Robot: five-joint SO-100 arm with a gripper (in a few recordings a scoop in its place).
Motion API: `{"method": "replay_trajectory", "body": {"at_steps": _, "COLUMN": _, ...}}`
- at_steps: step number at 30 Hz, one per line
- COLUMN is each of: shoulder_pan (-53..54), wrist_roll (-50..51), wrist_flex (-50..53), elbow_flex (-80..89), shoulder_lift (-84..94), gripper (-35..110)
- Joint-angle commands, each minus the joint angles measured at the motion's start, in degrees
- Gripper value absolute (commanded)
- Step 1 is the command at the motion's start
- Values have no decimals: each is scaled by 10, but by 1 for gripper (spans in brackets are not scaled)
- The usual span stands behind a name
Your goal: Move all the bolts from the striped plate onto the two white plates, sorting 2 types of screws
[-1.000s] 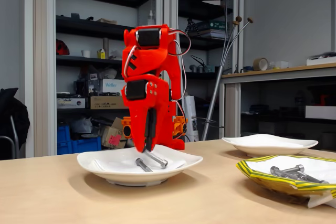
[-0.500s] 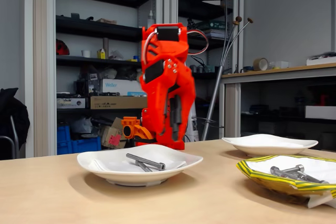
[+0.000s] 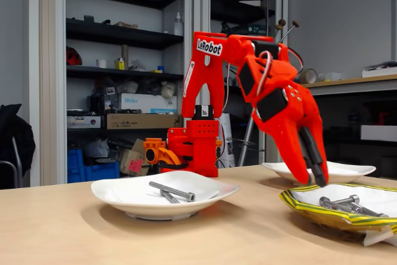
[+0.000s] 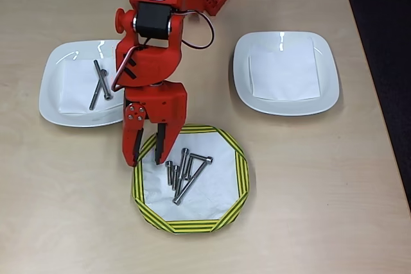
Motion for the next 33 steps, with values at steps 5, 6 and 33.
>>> {"method": "replay_trajectory", "body": {"at_steps": 5, "shoulder_pan": -58, "wrist_roll": 88, "wrist_flex": -1, "elbow_flex": -28, "shoulder_lift": 11, "gripper": 14}}
{"method": "replay_trajectory", "body": {"at_steps": 6, "shoulder_pan": -63, "wrist_roll": 98, "wrist_flex": -4, "elbow_flex": -29, "shoulder_lift": 11, "gripper": 14}}
{"method": "replay_trajectory", "body": {"at_steps": 33, "shoulder_pan": -82, "wrist_roll": 217, "wrist_flex": -181, "elbow_flex": 48, "shoulder_lift": -77, "gripper": 14}}
